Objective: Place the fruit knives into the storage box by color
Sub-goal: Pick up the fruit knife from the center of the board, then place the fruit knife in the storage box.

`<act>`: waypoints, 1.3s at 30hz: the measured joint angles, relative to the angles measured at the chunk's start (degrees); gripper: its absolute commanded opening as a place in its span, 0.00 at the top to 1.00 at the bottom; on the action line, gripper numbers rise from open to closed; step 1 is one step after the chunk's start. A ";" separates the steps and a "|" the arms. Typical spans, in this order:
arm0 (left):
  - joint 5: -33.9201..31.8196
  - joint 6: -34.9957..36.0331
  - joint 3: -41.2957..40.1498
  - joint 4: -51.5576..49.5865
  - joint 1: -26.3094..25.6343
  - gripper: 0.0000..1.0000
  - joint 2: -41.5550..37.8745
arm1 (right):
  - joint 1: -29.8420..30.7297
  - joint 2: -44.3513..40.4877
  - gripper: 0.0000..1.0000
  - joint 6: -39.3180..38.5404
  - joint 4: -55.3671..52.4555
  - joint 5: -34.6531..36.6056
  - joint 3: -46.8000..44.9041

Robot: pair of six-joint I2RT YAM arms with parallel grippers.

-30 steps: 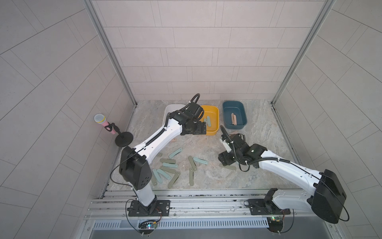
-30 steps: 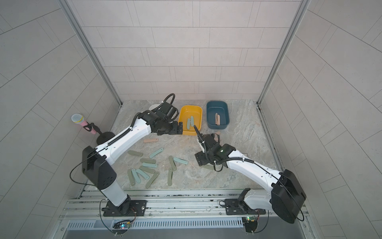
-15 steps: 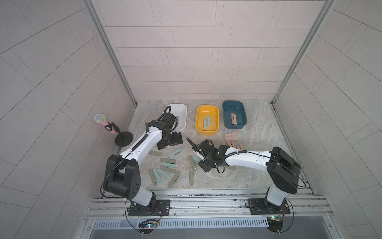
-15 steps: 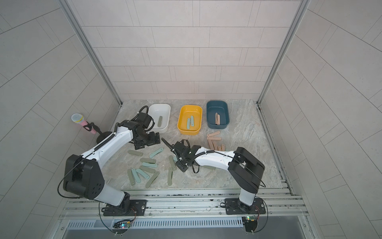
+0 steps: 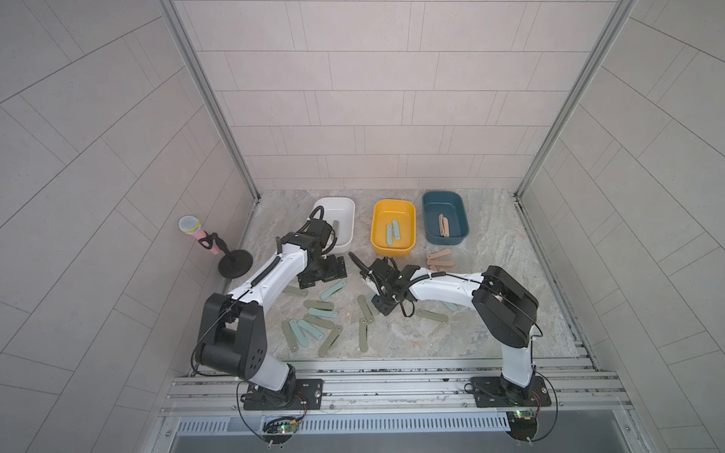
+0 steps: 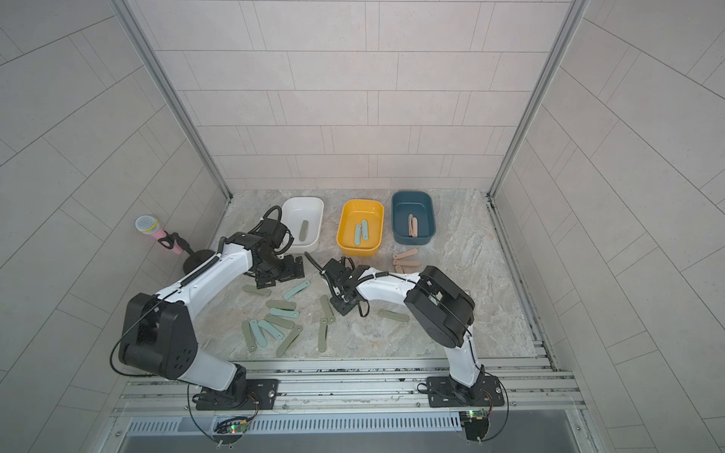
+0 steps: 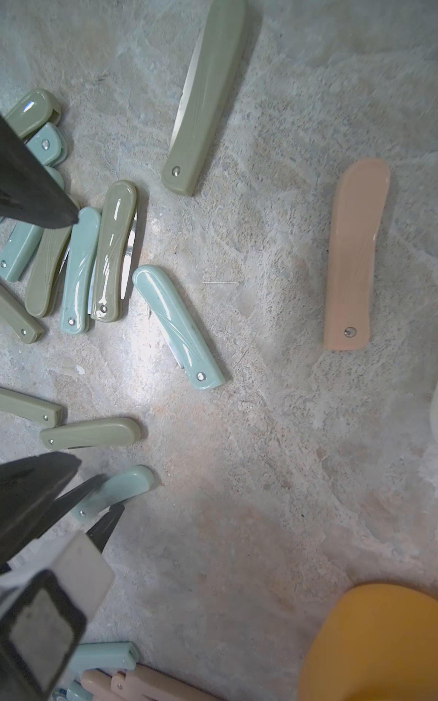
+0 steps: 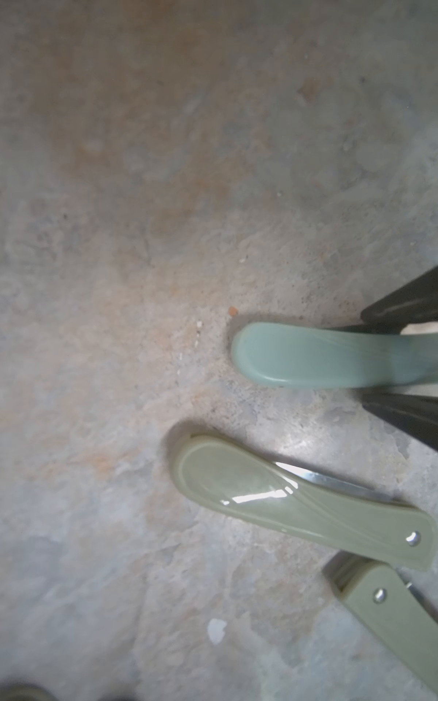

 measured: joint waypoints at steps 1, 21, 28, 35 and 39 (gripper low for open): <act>0.04 0.02 -0.09 0.13 0.04 0.00 0.00 | -0.07 0.17 0.75 0.24 -0.46 0.09 0.33; 2.49 1.51 -0.33 0.48 0.68 0.00 -1.66 | -3.91 -7.69 0.81 6.16 -8.11 4.68 8.90; 4.13 1.84 -0.33 1.22 0.68 0.00 -1.73 | -11.85 -5.14 0.79 8.28 -8.61 6.23 20.46; 4.39 2.49 -0.24 1.27 0.68 0.00 -1.38 | -17.70 7.15 0.77 10.49 -8.57 7.52 33.79; 4.42 2.56 -0.24 1.27 0.68 0.00 -0.90 | -20.02 15.63 0.75 11.43 -8.63 7.61 39.98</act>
